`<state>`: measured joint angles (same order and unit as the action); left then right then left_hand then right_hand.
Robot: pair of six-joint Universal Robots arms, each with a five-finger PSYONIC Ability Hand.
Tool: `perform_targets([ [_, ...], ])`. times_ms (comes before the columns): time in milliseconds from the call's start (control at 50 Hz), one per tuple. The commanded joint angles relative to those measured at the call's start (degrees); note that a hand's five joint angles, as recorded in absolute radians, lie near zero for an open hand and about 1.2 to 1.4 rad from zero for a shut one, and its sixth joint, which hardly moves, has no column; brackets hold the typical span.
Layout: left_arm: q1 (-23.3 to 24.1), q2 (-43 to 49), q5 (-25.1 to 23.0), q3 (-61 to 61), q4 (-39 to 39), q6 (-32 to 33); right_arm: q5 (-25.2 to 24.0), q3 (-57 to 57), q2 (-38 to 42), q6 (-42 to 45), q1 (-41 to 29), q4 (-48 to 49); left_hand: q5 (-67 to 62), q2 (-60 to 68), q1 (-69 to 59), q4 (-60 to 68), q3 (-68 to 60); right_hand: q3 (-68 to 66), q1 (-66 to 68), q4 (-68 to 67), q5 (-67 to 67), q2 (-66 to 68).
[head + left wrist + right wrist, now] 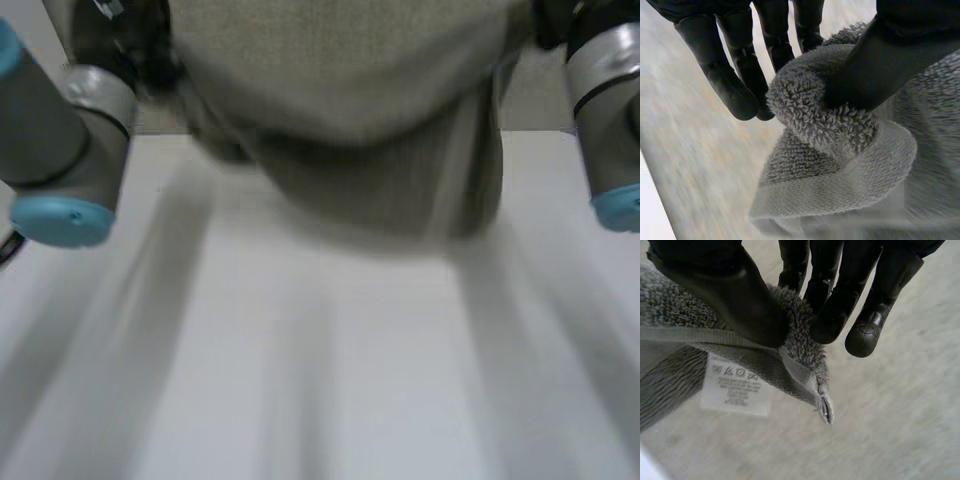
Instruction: Fold the towel.
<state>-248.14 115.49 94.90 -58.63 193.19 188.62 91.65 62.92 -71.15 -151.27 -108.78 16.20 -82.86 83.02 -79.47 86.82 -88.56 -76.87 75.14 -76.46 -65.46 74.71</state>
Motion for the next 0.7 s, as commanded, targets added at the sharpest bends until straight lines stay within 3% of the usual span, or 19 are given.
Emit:
perform_targets([
  [20, -1.99, -1.33, -3.57, -0.96, -6.06, -4.83, -4.79, 1.59, -2.07, 0.01, 0.58, -14.31, 12.86, -3.02, -0.53, -6.82, 8.56, -3.13, 4.86, -3.54, -4.54, 5.29],
  [120, -2.17, 2.97, -5.68, -4.29, -10.63, -5.46, -8.84, 2.91, 1.79, 0.8, 0.15, -25.14, 12.86, -3.02, -0.53, -6.82, 8.56, -3.13, 4.86, -3.54, -4.54, 5.29],
  [280, -2.52, 8.78, -7.27, -10.7, -17.84, -3.71, -10.0, 7.21, 5.49, 6.06, -0.21, -36.49, 12.86, -3.02, -0.53, -6.82, 8.56, -3.13, 4.86, -3.54, -4.54, 5.29],
  [420, -3.22, 6.24, -8.24, -17.13, -20.58, -1.24, -10.52, 8.45, 4.44, 6.42, 0.67, -37.47, 12.86, -3.02, -0.53, -6.82, 8.56, -3.13, 4.86, -3.54, -4.54, 5.29],
  [540, -4.27, -2.98, -13.85, -20.03, -20.66, -2.02, -10.78, 8.36, -3.37, 2.92, 1.55, -36.07, 12.86, -3.02, -0.53, -6.82, 8.56, -3.13, 4.86, -3.54, -4.54, 5.29],
  [700, -4.45, -2.29, -14.83, -19.07, -20.84, -1.94, -12.02, 8.8, 0.57, 2.91, 2.17, -36.24, 12.86, -3.02, -0.53, -6.82, 8.56, -3.13, 4.86, -3.54, -4.54, 5.29],
])
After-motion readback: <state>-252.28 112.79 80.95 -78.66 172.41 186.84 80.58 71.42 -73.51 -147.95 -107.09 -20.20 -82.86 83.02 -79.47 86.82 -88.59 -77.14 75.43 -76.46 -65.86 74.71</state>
